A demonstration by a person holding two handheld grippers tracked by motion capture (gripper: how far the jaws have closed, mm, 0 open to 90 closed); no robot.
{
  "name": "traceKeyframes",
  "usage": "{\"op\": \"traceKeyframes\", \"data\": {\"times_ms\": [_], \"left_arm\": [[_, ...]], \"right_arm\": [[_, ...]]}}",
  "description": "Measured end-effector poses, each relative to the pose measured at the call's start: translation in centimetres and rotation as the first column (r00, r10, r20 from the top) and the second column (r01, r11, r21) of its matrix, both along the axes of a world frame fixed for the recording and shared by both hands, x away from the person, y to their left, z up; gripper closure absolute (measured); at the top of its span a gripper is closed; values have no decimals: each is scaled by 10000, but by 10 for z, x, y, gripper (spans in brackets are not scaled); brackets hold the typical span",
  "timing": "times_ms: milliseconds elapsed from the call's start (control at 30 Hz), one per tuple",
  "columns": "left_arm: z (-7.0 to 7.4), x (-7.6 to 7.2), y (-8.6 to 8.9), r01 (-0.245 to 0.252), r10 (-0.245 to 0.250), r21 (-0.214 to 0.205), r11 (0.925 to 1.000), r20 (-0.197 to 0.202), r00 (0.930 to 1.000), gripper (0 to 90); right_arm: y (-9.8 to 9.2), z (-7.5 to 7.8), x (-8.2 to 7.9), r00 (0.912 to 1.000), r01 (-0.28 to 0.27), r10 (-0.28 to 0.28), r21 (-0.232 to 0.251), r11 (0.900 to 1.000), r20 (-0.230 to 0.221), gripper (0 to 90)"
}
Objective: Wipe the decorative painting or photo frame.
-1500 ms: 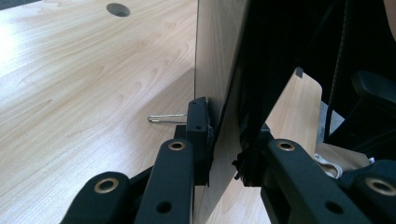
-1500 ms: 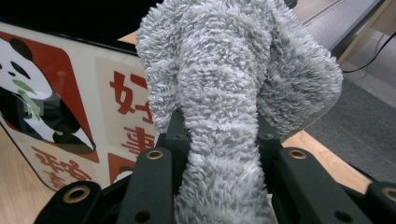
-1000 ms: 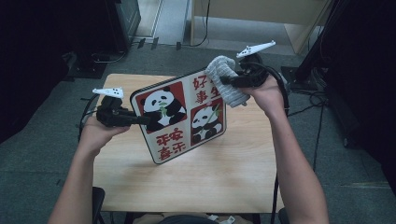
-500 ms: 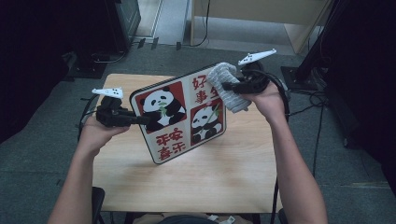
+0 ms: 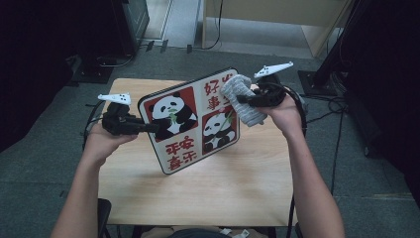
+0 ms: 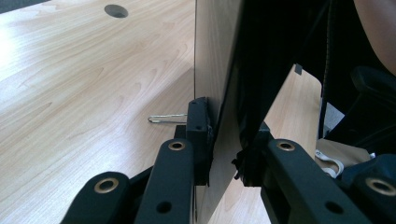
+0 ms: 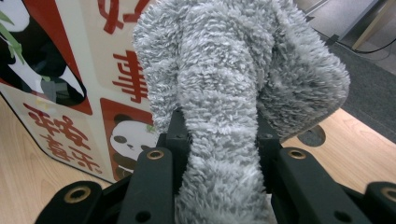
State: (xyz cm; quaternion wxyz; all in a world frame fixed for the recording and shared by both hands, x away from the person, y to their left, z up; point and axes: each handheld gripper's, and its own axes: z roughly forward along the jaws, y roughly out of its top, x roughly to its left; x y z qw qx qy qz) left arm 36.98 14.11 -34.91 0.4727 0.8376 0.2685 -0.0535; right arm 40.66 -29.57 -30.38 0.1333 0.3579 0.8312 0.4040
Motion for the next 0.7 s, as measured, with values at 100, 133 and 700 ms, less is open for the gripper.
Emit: {"op": "traceKeyframes", "data": {"times_ms": [100,133,700], "left_arm": [[0,0,0,-22,22,1,10000,-2,10000,785],[0,0,0,-23,23,-4,10000,-14,10000,786],[-1,-2,0,-349,350,-84,9994,113,9993,782]], "right_arm": [[-1,-4,-1,10000,6,-6,7,10000,-53,689],[-1,-5,-1,10000,6,-6,25,10000,-8,689],[-6,-25,-8,9997,2,2,165,9999,-252,689]]}}
